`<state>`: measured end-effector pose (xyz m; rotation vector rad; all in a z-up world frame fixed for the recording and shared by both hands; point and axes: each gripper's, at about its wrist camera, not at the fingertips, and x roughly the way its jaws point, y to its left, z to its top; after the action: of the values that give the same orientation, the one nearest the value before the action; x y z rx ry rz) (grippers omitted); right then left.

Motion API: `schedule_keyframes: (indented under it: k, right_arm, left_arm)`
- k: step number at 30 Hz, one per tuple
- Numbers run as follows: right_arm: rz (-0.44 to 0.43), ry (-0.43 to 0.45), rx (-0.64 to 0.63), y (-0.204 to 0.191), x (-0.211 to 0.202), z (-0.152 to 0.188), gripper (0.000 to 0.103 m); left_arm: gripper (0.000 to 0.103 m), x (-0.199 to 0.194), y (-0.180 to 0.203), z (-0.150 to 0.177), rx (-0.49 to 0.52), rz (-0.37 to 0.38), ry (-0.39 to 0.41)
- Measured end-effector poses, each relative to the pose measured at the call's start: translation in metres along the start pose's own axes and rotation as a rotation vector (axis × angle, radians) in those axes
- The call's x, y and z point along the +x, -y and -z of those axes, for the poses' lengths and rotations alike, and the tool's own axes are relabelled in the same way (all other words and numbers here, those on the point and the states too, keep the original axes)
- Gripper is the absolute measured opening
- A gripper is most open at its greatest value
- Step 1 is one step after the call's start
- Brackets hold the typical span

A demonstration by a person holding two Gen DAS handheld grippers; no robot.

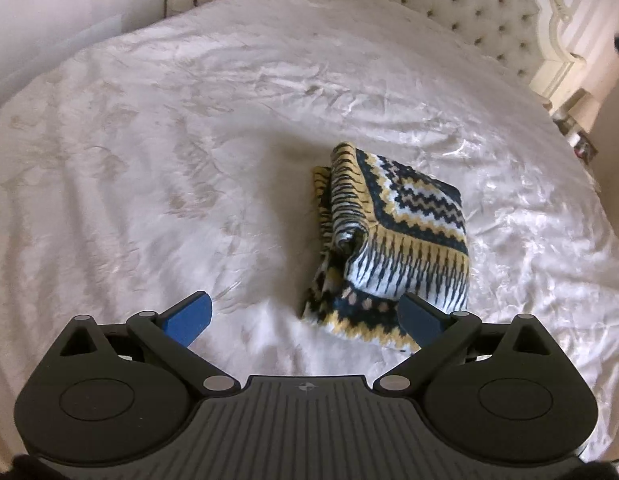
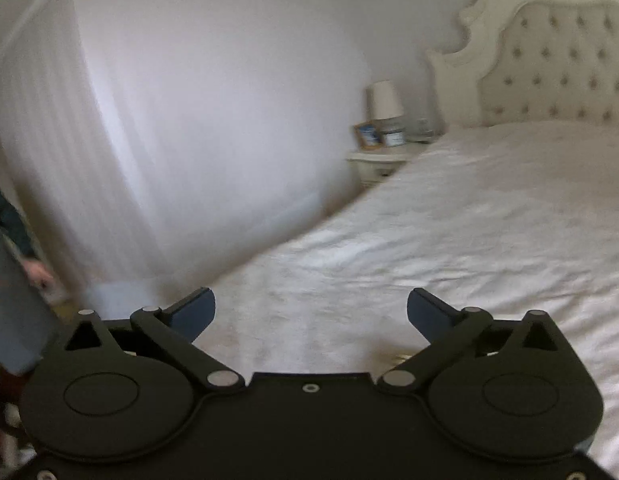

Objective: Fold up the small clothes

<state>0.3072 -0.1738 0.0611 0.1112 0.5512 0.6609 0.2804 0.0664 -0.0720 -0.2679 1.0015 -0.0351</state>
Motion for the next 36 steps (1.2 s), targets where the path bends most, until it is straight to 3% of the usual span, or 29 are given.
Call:
schedule_keyframes:
  k: [4, 8, 15, 24, 36]
  right_arm:
    - [0.103, -0.088, -0.039, 0.004, 0.007, 0.027, 0.102]
    - [0.241, -0.223, -0.178, 0.0, 0.013, 0.069, 0.102]
    - [0.289, -0.368, -0.11, 0.01, 0.003, 0.117, 0.102]
    - [0.317, -0.384, 0.089, 0.033, 0.002, 0.136, 0.102]
    - [0.294, -0.335, 0.297, 0.097, 0.047, 0.124, 0.102]
  left_arm:
    - [0.101, -0.008, 0.005, 0.007, 0.01, -0.033, 0.019]
    - [0.101, -0.015, 0.014, 0.013, 0.034, -0.047, 0.031]
    - [0.101, -0.007, 0.03, 0.013, 0.103, -0.017, 0.005]
    - [0.101, 0.01, 0.037, 0.006, 0.164, 0.037, -0.031]
    - [0.102, 0.06, 0.019, -0.009, 0.127, 0.157, -0.082]
